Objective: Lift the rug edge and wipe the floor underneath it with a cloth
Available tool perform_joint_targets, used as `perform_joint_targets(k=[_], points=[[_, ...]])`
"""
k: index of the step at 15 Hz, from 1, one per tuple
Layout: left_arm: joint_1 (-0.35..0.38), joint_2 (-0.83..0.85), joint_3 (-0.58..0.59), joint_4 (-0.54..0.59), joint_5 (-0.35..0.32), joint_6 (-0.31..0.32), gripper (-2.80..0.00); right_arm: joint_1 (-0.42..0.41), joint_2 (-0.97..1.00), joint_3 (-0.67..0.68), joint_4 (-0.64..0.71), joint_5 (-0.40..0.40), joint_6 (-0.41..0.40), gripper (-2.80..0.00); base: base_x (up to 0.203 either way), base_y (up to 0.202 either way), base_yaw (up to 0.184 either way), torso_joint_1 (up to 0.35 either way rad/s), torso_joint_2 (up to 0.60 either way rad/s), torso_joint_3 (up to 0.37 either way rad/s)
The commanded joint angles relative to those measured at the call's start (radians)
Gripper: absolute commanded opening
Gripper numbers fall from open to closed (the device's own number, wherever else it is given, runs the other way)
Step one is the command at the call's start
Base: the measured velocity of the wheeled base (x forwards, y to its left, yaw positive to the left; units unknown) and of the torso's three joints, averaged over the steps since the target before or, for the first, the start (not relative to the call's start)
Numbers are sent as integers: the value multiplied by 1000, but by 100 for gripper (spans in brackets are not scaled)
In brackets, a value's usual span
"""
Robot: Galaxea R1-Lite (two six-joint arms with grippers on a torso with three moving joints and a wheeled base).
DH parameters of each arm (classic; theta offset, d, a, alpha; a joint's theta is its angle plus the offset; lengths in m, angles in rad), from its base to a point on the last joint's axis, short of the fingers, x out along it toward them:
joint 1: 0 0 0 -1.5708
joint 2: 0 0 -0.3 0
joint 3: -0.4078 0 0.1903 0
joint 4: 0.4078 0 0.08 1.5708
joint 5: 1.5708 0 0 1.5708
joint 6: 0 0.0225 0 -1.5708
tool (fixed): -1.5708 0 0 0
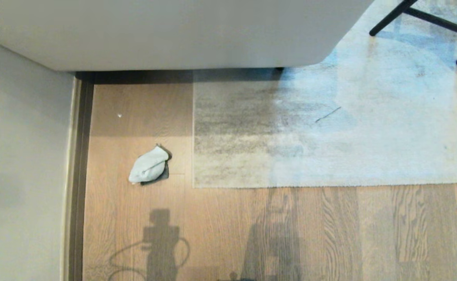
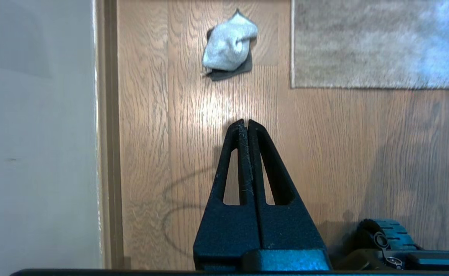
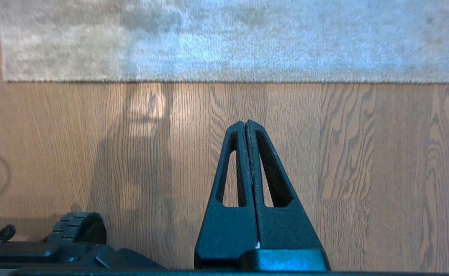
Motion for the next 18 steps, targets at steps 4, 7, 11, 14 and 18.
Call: perform_joint_targets(k=[4, 7, 11, 14, 18], points=[[0, 0, 0, 0, 0, 0, -280, 0, 1, 0, -1, 0, 0, -280, 0, 0, 0, 2, 5, 200], [0, 0, 0, 0, 0, -2, -280, 0, 1, 0, -1, 0, 0, -280, 0, 0, 0, 2, 4, 204], [0, 0, 0, -2, 0, -2, -280, 0, 1, 0, -1, 0, 0, -280, 0, 0, 0, -1, 3, 201], [0, 0, 0, -2, 0, -2, -280, 0, 1, 0, -1, 0, 0, -280, 0, 0, 0, 1, 4, 199], [0, 0, 0, -2, 0, -3, -280, 0, 1, 0, -1, 0, 0, -280, 0, 0, 0, 0, 2, 200]])
